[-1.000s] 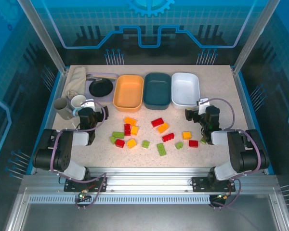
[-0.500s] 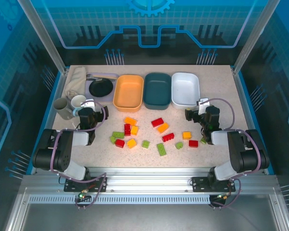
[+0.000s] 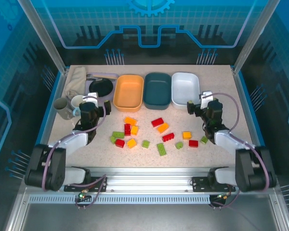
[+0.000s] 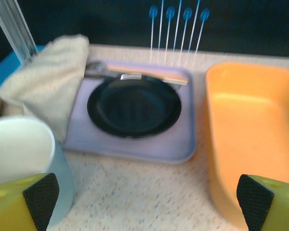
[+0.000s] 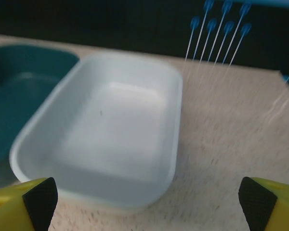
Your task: Sort the legos into containers by color
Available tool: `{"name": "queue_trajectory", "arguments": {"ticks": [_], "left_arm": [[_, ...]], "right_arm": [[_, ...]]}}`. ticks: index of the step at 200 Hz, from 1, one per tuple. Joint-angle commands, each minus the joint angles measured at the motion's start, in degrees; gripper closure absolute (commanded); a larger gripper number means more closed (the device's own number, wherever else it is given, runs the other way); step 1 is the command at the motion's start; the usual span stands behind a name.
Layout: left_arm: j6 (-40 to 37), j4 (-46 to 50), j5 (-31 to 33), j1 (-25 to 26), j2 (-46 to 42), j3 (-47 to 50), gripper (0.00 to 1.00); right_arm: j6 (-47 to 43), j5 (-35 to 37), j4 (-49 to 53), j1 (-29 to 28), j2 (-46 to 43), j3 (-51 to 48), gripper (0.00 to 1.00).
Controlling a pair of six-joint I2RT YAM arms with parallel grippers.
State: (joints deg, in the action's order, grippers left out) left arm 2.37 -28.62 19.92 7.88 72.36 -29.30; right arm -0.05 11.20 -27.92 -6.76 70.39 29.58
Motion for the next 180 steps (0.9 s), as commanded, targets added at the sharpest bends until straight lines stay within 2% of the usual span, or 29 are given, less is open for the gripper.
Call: {"name": "queue_trajectory", "arguments": {"ticks": [1, 27, 34, 40, 48, 53, 57, 64, 69, 79, 89, 99, 113, 141, 180], "left_arm": [[-1.5, 8.4, 5.2, 2.8, -5.1, -6.0, 0.01], [-1.6, 14.8, 7.1, 8.3, -8.0, -14.9, 0.01], [-2.0, 16.4, 7.0, 9.8, -8.3, -17.5, 0.01], [-0.3, 17.7, 7.0, 10.5, -8.5, -19.9, 0.01], [8.0, 23.1, 7.4, 10.4, -8.9, -23.9, 0.01], [16.4, 30.0, 8.5, 10.0, -9.0, -27.3, 0.01], [24.1, 39.6, 9.2, 9.7, -8.8, -30.4, 0.01], [34.6, 53.3, 9.1, 8.7, -8.0, -35.8, 0.01], [37.9, 57.4, 7.4, 8.1, -7.3, -38.2, 0.01], [35.5, 57.3, -1.1, 6.4, -6.4, -39.8, 0.01], [35.7, 58.7, -6.1, 6.2, -5.3, -41.3, 0.01], [35.3, 59.3, -11.6, 6.2, -4.7, -42.3, 0.01], [34.7, 59.9, -18.3, 6.6, -4.1, -42.6, 0.01], [31.2, 65.0, -22.9, 12.2, -3.3, -42.9, 0.01], [29.0, 65.5, -27.1, 21.7, -4.0, -37.4, 0.01]], "right_arm": [[0.5, 7.4, 10.1, -2.1, -7.6, 6.7, 0.0], [2.6, 13.5, 24.0, -6.8, -14.0, 19.6, 0.0], [10.4, 14.2, 32.9, -6.7, -14.3, 26.0, 0.0], [18.4, 12.0, 42.3, -5.4, -13.5, 31.6, 0.0], [27.5, 9.7, 56.5, -3.6, -11.8, 38.7, 0.0], [34.8, 11.3, 64.5, -3.1, -10.4, 41.5, 0.0], [38.7, 12.0, 68.2, -2.6, -9.5, 43.5, 0.0], [37.4, 5.9, 70.6, -0.6, -8.3, 44.6, 0.0], [35.6, 1.4, 71.8, 0.0, -7.6, 45.3, 0.0], [36.4, 3.2, 78.3, -1.6, -6.1, 47.7, 0.0], [38.9, 7.1, 84.6, -3.0, -5.1, 49.5, 0.06], [40.3, 6.5, 88.9, -3.1, -4.5, 50.0, 0.12], [42.4, 4.3, 92.6, -3.1, -4.5, 49.0, 0.14], [43.9, -0.2, 96.4, -2.1, -3.7, 44.4, 0.19], [40.4, -8.4, 95.7, 3.7, 1.9, 36.4, 0.23]]}}
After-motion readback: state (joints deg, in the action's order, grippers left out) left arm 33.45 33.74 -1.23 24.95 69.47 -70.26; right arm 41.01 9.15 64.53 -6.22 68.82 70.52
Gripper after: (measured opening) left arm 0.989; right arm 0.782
